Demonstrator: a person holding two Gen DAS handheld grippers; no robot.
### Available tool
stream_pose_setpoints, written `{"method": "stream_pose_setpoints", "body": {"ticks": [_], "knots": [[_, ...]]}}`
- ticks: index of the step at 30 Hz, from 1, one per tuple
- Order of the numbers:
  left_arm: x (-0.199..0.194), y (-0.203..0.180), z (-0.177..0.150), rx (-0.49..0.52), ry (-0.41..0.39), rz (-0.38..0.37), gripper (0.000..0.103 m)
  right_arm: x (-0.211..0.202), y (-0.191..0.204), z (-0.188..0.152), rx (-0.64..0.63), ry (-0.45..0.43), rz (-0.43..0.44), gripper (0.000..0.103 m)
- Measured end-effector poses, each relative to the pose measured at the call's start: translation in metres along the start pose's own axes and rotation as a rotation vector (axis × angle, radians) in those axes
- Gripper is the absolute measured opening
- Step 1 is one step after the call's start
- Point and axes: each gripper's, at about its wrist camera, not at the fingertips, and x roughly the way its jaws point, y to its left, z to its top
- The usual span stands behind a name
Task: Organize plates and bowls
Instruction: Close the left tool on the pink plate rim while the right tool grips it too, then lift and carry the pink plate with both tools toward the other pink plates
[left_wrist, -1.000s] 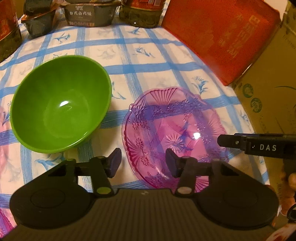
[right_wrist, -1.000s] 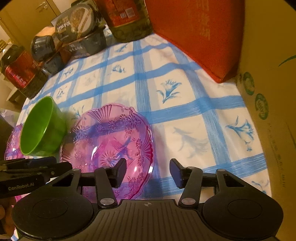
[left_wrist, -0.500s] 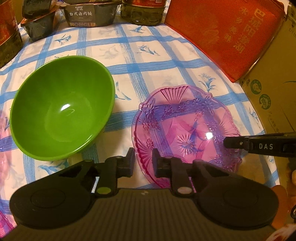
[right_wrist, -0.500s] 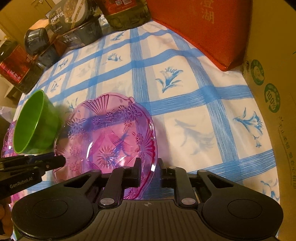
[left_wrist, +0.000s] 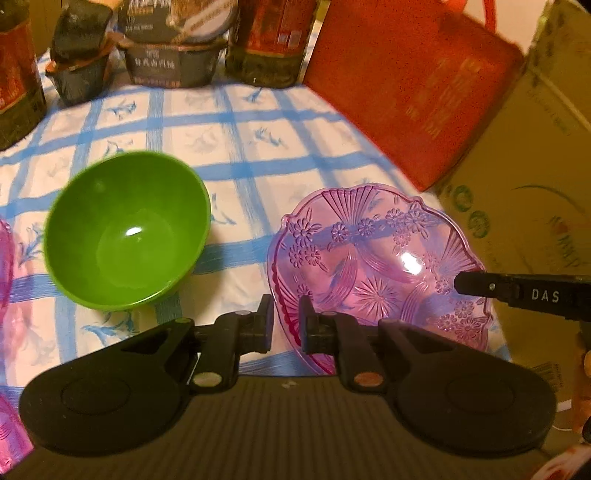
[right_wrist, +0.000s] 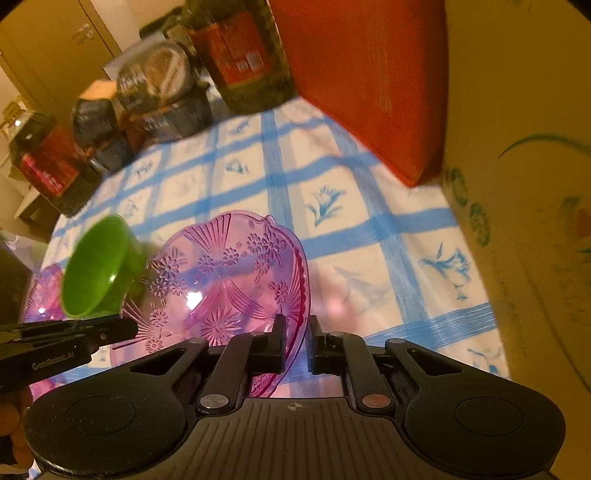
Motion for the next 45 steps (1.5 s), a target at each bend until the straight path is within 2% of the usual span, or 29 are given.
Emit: {"method": "stream_pose_setpoints", "body": {"ticks": [6, 12, 18, 25, 33, 45], "knots": [[-0.055, 0.006, -0.005, 0.003, -0.069, 0.001, 0.012, -0.043, 0.034, -0.011, -0.023, -0.064, 0.016, 0.01], [-0.11, 0.037, -0.018, -0.024, -0.122, 0.028, 0.012, -0.066, 0.086, -0.023, -0.066, -0.099, 0.061, 0.011], [-0.157, 0.086, -0.035, -0.07, -0.16, 0.099, 0.012, -0.067, 0.153, -0.038, -0.132, -0.102, 0.131, 0.011], [-0.198, 0.146, -0.052, -0.124, -0.184, 0.168, 0.012, -0.041, 0.225, -0.051, -0.192, -0.079, 0.184, 0.011], [-0.206, 0.222, -0.061, -0.181, -0.181, 0.222, 0.012, 0.009, 0.291, -0.06, -0.233, -0.029, 0.216, 0.011], [-0.167, 0.324, -0.052, -0.26, -0.151, 0.258, 0.012, 0.107, 0.359, -0.045, -0.271, 0.034, 0.231, 0.011]]}}
